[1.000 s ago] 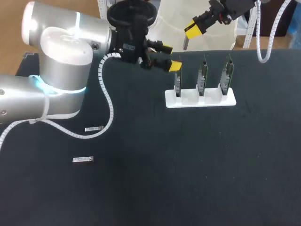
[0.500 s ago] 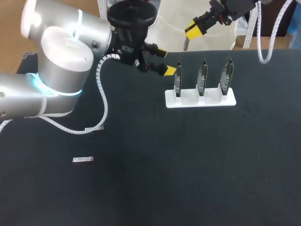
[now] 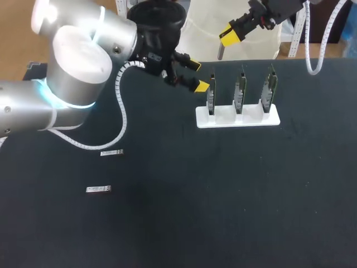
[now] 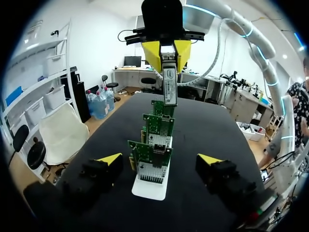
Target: Pick up the optical module with the left hand, and insert it into the network port with the right hand.
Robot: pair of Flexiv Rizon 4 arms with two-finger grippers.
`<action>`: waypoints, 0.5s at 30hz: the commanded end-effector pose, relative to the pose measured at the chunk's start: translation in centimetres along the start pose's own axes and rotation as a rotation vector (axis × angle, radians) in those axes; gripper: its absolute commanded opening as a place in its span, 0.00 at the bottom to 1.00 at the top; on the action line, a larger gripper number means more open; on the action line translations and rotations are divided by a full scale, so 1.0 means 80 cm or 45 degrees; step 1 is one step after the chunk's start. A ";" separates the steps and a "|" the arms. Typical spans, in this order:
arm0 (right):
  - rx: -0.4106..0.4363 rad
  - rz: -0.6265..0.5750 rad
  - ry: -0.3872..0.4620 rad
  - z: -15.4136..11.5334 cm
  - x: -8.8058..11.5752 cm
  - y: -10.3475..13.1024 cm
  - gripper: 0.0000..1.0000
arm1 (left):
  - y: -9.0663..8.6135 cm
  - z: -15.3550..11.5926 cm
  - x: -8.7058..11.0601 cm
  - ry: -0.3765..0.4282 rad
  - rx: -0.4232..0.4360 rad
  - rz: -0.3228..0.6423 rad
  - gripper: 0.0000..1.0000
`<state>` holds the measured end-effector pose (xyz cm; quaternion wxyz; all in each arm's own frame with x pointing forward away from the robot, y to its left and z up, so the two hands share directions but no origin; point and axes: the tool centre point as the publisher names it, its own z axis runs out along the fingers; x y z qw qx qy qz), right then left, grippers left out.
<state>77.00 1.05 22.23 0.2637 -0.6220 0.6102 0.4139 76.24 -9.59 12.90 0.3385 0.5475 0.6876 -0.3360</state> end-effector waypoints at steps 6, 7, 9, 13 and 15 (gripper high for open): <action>0.011 0.000 0.003 0.001 0.000 0.003 0.00 | 0.005 0.005 -0.002 0.022 0.004 0.006 1.00; 0.010 -0.001 0.004 0.001 0.000 0.003 0.00 | 0.005 0.005 -0.001 0.023 0.004 0.005 1.00; 0.012 -0.002 0.008 0.002 0.000 0.003 0.00 | 0.002 0.005 0.000 0.019 0.010 0.030 1.00; 0.018 -0.010 0.017 0.003 -0.001 0.003 0.00 | 0.002 0.005 0.000 0.019 0.010 0.030 1.00; 0.024 -0.016 0.026 0.005 -0.001 0.005 0.00 | 0.002 0.005 0.000 0.019 0.010 0.030 1.00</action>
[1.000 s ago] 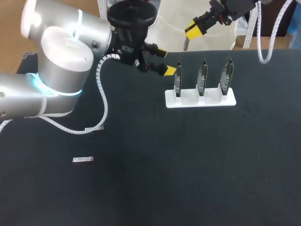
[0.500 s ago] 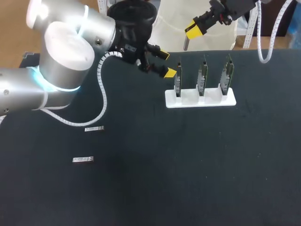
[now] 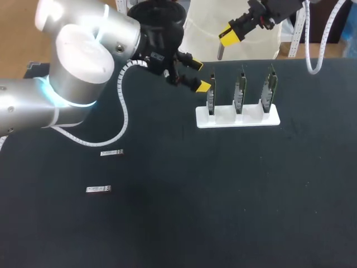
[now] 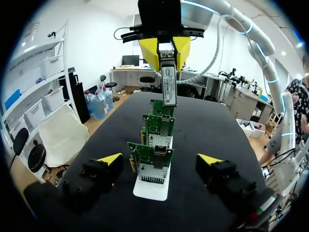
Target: Pick up the optical module with the left hand, and insert it into the network port with the right hand.
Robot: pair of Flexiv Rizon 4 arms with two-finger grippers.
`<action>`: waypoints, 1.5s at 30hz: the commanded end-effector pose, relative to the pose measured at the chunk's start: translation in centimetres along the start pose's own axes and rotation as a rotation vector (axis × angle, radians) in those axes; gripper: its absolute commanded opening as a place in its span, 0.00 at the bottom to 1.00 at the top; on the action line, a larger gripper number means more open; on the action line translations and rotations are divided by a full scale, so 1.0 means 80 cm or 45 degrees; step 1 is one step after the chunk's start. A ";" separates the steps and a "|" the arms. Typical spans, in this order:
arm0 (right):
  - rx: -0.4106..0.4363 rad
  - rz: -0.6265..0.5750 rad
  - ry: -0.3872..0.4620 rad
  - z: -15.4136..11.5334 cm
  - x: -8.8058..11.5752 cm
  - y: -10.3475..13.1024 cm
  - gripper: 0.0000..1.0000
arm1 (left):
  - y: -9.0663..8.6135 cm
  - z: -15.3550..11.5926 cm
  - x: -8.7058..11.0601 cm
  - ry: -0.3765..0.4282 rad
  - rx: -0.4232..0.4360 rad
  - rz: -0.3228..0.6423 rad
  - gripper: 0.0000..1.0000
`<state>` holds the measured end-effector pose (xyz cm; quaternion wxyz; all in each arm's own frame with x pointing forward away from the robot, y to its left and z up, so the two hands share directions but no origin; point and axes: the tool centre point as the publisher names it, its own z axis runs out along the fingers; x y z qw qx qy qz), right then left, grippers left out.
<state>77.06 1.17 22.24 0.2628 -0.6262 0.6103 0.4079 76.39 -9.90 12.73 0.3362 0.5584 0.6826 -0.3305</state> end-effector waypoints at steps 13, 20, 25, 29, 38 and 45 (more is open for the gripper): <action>0.208 -0.056 0.059 0.010 0.006 0.017 0.00 | 0.001 0.000 0.001 0.002 0.003 0.001 1.00; 0.225 -0.053 0.062 0.011 0.010 0.023 0.00 | 0.001 0.000 0.001 0.002 0.003 0.001 1.00; 0.240 -0.064 0.082 0.011 0.012 0.024 0.00 | 0.001 0.000 0.001 0.002 0.003 0.001 1.00; 0.232 -0.089 0.119 0.012 0.013 0.022 0.00 | 0.001 0.000 0.001 0.002 0.003 0.001 1.00; 0.215 -0.112 0.164 0.020 0.015 0.016 0.00 | 0.001 0.000 0.001 0.002 0.003 0.001 1.00; 0.222 -0.112 0.172 0.025 0.016 0.011 0.00 | 0.001 0.000 0.001 0.002 0.003 0.001 1.00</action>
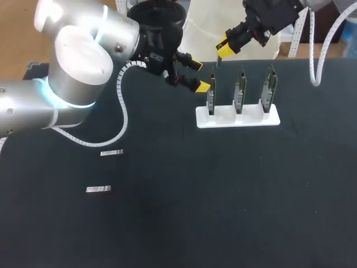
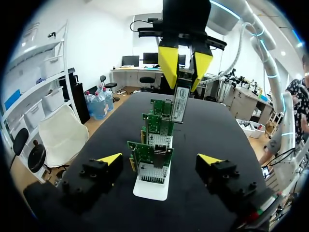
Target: Pick up the optical module with the left hand, and insert it into the network port with the right hand.
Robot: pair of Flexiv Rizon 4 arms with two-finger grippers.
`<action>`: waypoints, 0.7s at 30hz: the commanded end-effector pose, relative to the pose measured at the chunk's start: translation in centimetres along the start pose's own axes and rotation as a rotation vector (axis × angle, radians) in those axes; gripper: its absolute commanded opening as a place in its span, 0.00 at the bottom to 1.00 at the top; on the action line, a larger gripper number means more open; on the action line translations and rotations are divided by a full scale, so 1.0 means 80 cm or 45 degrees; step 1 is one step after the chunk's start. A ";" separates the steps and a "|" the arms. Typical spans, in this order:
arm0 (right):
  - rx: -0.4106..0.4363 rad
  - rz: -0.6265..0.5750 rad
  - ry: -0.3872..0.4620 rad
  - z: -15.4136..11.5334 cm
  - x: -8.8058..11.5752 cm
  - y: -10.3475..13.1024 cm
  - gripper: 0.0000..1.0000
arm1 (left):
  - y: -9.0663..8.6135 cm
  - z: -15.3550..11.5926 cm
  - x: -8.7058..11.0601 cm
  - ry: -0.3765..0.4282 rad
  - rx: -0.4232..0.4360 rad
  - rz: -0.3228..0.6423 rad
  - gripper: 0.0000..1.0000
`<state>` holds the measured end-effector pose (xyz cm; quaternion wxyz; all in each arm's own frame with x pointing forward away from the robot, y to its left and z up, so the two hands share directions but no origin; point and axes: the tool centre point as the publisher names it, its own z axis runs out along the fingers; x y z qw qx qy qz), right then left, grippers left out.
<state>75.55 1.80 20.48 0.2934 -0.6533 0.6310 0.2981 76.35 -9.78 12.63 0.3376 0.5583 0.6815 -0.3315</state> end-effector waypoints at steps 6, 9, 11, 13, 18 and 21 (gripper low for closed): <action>-0.018 0.004 0.008 0.009 0.003 -0.005 0.00 | 0.001 0.001 -0.001 0.007 0.002 -0.001 1.00; -0.034 -0.001 0.013 0.013 0.003 -0.006 0.00 | 0.001 0.001 -0.001 0.007 0.002 -0.001 1.00; -0.047 -0.003 0.018 0.016 0.004 -0.007 0.00 | 0.001 0.001 -0.001 0.007 0.002 -0.001 1.00; -0.054 -0.003 0.020 0.019 0.004 -0.008 0.00 | 0.001 0.001 -0.001 0.007 0.002 -0.001 1.00; -0.062 -0.006 0.029 0.024 0.006 -0.012 0.00 | 0.001 0.001 -0.001 0.007 0.002 -0.001 1.00; -0.060 0.002 0.033 0.026 0.008 -0.014 0.00 | 0.001 0.001 -0.001 0.007 0.002 -0.001 1.00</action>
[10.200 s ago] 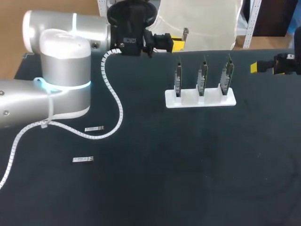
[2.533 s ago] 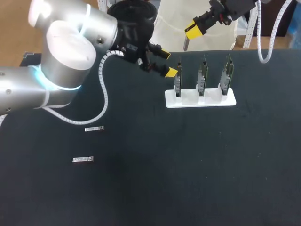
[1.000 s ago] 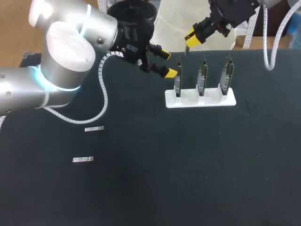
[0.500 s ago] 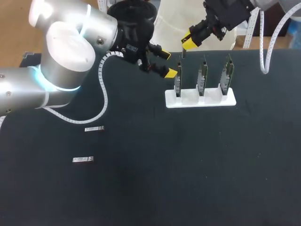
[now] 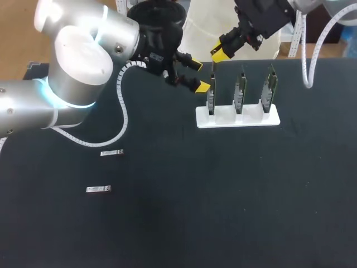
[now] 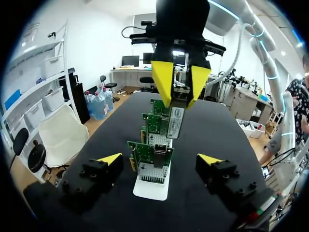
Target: Pick up the optical module with the left hand, and insert it into the network port with the right hand.
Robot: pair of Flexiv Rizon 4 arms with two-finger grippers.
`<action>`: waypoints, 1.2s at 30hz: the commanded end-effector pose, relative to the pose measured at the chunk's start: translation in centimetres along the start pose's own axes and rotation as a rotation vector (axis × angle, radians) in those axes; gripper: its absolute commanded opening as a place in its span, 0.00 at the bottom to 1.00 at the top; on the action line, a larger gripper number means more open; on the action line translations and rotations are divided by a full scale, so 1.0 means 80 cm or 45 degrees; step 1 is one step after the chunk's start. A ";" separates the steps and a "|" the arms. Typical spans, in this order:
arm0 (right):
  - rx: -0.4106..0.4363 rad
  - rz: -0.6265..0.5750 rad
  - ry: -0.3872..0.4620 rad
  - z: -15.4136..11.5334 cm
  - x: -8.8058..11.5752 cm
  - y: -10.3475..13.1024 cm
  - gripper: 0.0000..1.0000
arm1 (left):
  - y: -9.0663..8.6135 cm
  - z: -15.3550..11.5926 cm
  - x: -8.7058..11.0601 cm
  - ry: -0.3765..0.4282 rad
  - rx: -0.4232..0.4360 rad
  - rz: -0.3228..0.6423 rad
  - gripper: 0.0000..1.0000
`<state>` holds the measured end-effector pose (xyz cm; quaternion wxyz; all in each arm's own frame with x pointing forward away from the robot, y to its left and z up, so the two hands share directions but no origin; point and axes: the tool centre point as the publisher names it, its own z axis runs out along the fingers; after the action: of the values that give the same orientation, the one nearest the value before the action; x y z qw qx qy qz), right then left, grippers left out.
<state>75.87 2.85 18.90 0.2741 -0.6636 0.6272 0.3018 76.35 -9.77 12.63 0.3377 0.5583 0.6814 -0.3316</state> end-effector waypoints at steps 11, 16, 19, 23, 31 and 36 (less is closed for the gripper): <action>-0.014 0.013 0.025 0.006 0.007 -0.012 0.00 | 0.001 0.001 -0.001 0.007 0.002 -0.001 1.00; -0.019 0.016 0.037 0.007 0.010 -0.012 0.00 | 0.001 0.001 -0.001 0.007 0.002 -0.001 1.00; -0.026 0.026 0.033 0.008 0.012 -0.011 0.00 | 0.001 0.001 -0.001 0.007 0.002 -0.001 1.00; -0.030 0.025 0.035 0.008 0.012 -0.011 0.00 | 0.001 0.001 -0.001 0.007 0.002 -0.001 1.00; -0.035 0.019 0.037 0.010 0.011 -0.011 0.00 | 0.001 0.001 -0.001 0.007 0.002 -0.001 1.00; -0.041 0.019 0.033 0.011 0.011 -0.009 0.00 | 0.001 0.001 -0.001 0.007 0.002 -0.001 1.00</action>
<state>76.38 2.95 17.72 0.2539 -0.6665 0.6319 0.3035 76.35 -9.77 12.62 0.3378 0.5583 0.6814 -0.3316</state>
